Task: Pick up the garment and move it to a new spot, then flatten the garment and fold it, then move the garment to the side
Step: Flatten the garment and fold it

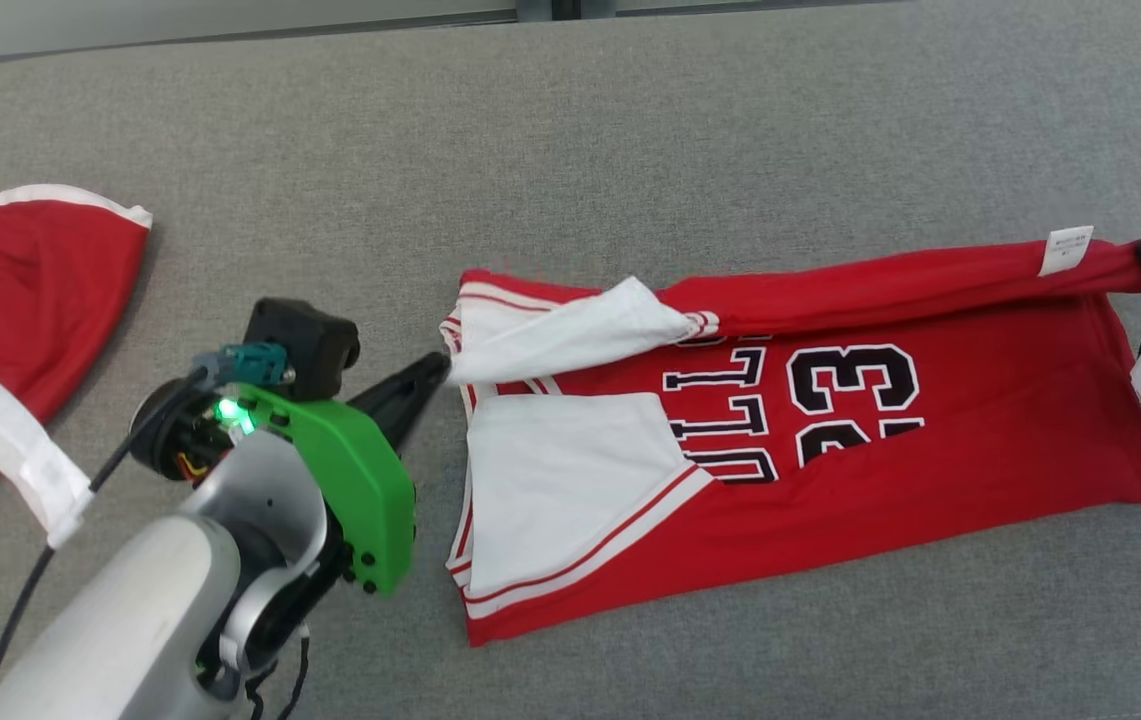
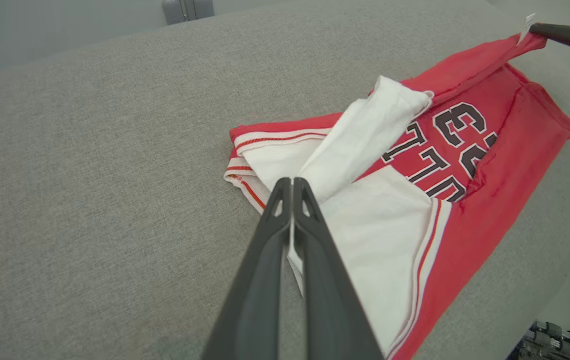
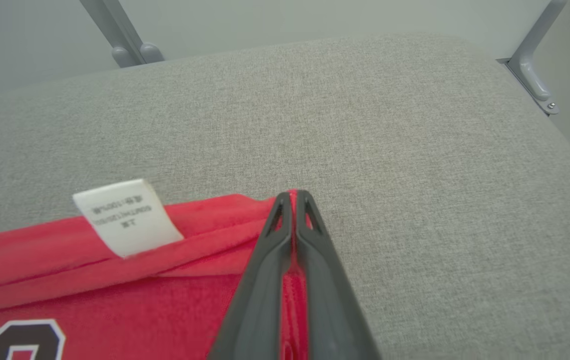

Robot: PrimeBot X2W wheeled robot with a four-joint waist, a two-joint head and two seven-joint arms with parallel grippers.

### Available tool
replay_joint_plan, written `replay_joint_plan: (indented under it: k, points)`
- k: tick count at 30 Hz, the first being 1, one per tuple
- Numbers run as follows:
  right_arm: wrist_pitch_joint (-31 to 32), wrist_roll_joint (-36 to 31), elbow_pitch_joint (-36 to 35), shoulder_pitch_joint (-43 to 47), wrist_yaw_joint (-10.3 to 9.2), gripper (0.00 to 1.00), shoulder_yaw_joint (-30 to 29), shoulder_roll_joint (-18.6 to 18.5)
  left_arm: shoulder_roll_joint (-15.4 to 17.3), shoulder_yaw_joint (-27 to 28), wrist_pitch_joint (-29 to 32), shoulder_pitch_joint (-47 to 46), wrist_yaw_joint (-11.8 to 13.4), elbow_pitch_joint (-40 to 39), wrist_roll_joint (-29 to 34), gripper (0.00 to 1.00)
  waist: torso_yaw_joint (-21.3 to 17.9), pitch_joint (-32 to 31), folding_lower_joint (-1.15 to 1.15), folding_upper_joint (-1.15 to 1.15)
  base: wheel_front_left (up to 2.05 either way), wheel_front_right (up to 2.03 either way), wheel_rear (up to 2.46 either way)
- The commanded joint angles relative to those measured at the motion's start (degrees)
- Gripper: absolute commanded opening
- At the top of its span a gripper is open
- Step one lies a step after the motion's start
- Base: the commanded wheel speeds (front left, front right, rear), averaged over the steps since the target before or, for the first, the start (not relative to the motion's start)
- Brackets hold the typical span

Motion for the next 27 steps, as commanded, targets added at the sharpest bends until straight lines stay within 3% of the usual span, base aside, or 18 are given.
replay_joint_plan:
  k: [1, 11, 19, 20, 21, 22, 23, 27]
  points:
    - [-0.48, 0.53, -0.64, 1.58, -0.11, 0.0, -0.36, -0.66, 0.92, -0.08, -0.4, 2.11, 0.92, -1.21, 0.08, 0.0, -0.1, -0.47, 0.0, 0.0, 0.0, 0.0, 0.0]
    - [-0.37, 0.99, -2.76, 8.07, -0.11, 0.0, -3.28, -1.38, 2.24, -2.6, -0.69, 9.55, 4.15, -4.94, 1.68, 0.0, 0.1, -0.45, 0.0, 0.0, 0.0, 0.0, 0.0]
    - [0.39, 0.22, -3.29, 11.62, -0.11, 0.0, -5.09, -0.07, 0.06, -4.67, -1.64, 12.62, 5.07, -3.26, 1.38, 0.0, 0.02, -1.22, 0.0, 0.0, 0.0, 0.0, 0.0]
    - [0.63, 0.03, -3.37, 11.75, -0.11, 0.16, -5.21, 0.04, -0.23, -4.82, -1.93, 12.83, 5.04, -2.73, 1.22, 0.0, -0.08, -1.45, 0.0, 0.0, 0.0, 0.0, 0.0]
    - [0.82, -0.04, -3.68, 11.92, -0.11, 0.34, -5.32, 0.33, -0.55, -4.91, -2.45, 12.95, 4.94, -2.03, 1.06, 0.16, -0.2, -1.69, 0.0, 0.0, 0.0, 0.0, 0.0]
    - [0.89, -0.15, -3.88, 12.19, -0.11, 0.45, -5.43, 0.64, -1.13, -4.85, -2.92, 13.26, 4.77, -1.15, 0.56, 0.79, -0.31, -2.04, 0.0, 0.0, 0.0, 0.0, 0.0]
    - [0.79, -0.37, -4.18, 12.43, -0.1, 1.0, -5.45, 0.88, -1.61, -4.79, -3.33, 13.56, 4.88, -0.62, 0.5, 1.0, -0.42, -2.39, 0.0, 0.0, 0.0, 0.0, 0.0]
    - [-0.93, -1.32, -5.24, 13.75, -0.1, 1.0, -6.66, 0.89, -3.84, -3.96, -7.48, 14.67, 5.49, 1.03, 0.24, 1.0, -0.66, -4.71, 0.0, 0.0, 0.0, 0.0, 0.0]
